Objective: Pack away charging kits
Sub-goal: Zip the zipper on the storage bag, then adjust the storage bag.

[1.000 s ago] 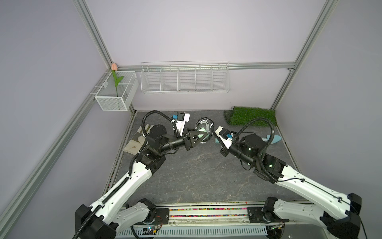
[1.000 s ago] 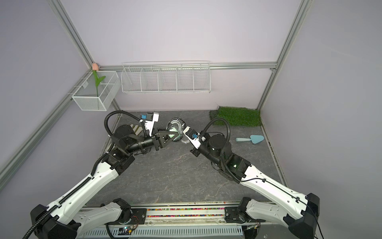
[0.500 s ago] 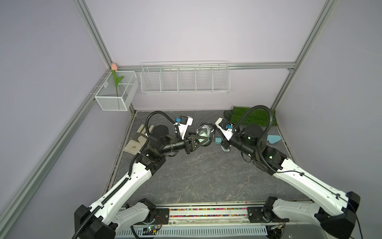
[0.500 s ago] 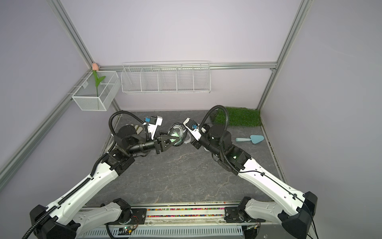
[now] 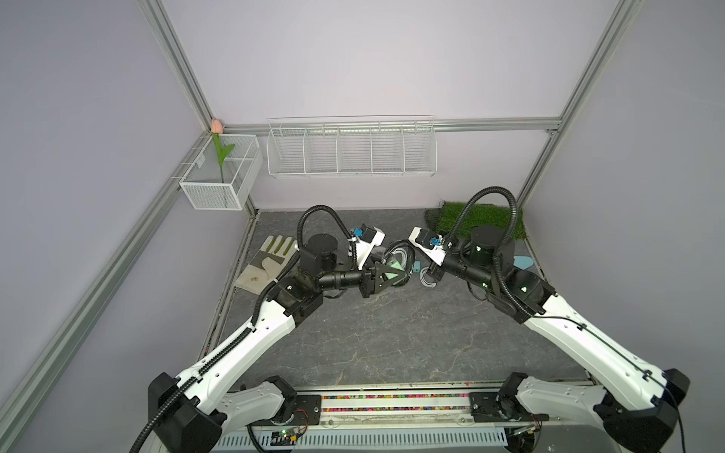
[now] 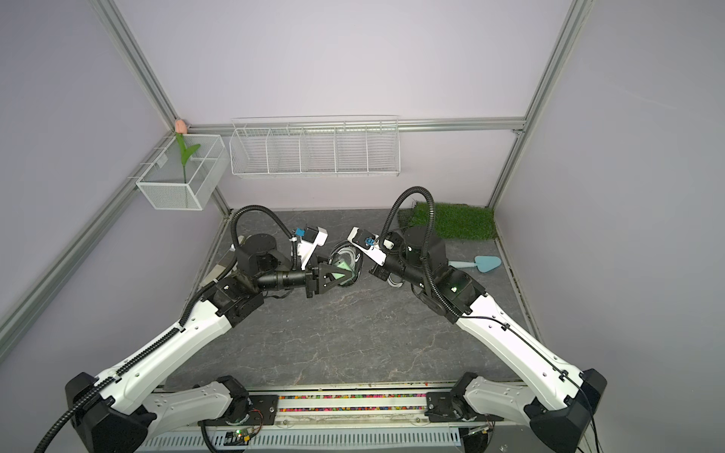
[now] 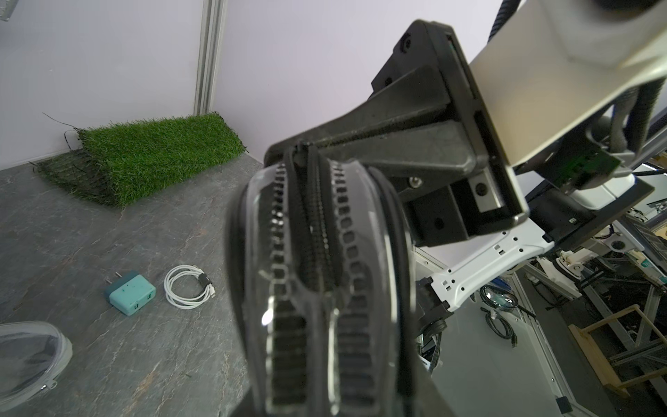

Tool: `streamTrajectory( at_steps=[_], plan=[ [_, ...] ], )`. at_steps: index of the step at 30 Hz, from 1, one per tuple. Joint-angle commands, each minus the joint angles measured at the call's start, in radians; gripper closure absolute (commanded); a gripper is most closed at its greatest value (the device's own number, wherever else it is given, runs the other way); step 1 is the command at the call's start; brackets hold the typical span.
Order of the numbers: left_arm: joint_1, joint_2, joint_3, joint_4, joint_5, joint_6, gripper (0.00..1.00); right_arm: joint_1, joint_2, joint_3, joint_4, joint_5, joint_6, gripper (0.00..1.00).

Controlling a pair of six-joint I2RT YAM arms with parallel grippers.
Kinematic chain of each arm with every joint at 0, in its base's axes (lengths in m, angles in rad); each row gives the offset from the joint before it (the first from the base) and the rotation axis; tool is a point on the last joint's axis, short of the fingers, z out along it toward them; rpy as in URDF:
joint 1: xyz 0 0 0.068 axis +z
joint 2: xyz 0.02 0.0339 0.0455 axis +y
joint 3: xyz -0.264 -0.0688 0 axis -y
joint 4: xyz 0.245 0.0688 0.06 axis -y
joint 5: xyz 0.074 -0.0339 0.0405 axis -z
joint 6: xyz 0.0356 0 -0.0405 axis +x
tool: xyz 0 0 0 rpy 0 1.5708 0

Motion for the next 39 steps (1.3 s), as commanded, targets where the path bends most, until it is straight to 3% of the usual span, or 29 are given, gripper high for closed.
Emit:
streamTrajectory(
  at_steps=[1, 2, 4, 8, 12, 14, 25, 32, 39],
  plan=[
    [-0.021, 0.016, 0.016, -0.106, 0.027, 0.038, 1.00, -0.008, -0.030, 0.016, 0.106, -0.031, -0.006, 0.94],
    [-0.022, 0.016, 0.017, -0.094, 0.013, 0.029, 0.94, -0.009, -0.039, -0.001, 0.127, -0.045, 0.016, 0.94],
    [-0.021, 0.016, 0.026, -0.067, -0.019, 0.003, 0.73, -0.007, -0.066, -0.042, 0.185, -0.060, 0.091, 0.94],
    [-0.021, 0.025, 0.043, -0.002, -0.033, -0.045, 0.43, -0.006, -0.106, -0.124, 0.342, -0.007, 0.239, 0.94],
    [-0.021, 0.027, 0.040, 0.093, -0.037, -0.097, 0.19, 0.001, -0.113, -0.163, 0.447, 0.013, 0.340, 0.94],
    [-0.021, 0.026, 0.033, 0.138, -0.038, -0.117, 0.13, 0.006, -0.109, -0.175, 0.491, 0.014, 0.377, 0.94],
    [-0.020, -0.093, -0.101, 0.459, -0.122, -0.230, 0.08, 0.026, -0.064, -0.190, 0.572, 0.275, 0.544, 0.94],
    [-0.020, -0.111, -0.148, 0.591, -0.189, -0.268, 0.13, 0.071, -0.025, -0.190, 0.626, 0.328, 0.595, 0.94],
    [-0.020, -0.057, -0.142, 0.615, -0.248, -0.267, 0.10, 0.119, 0.003, -0.156, 0.621, 0.340, 0.580, 0.94]
  ],
)
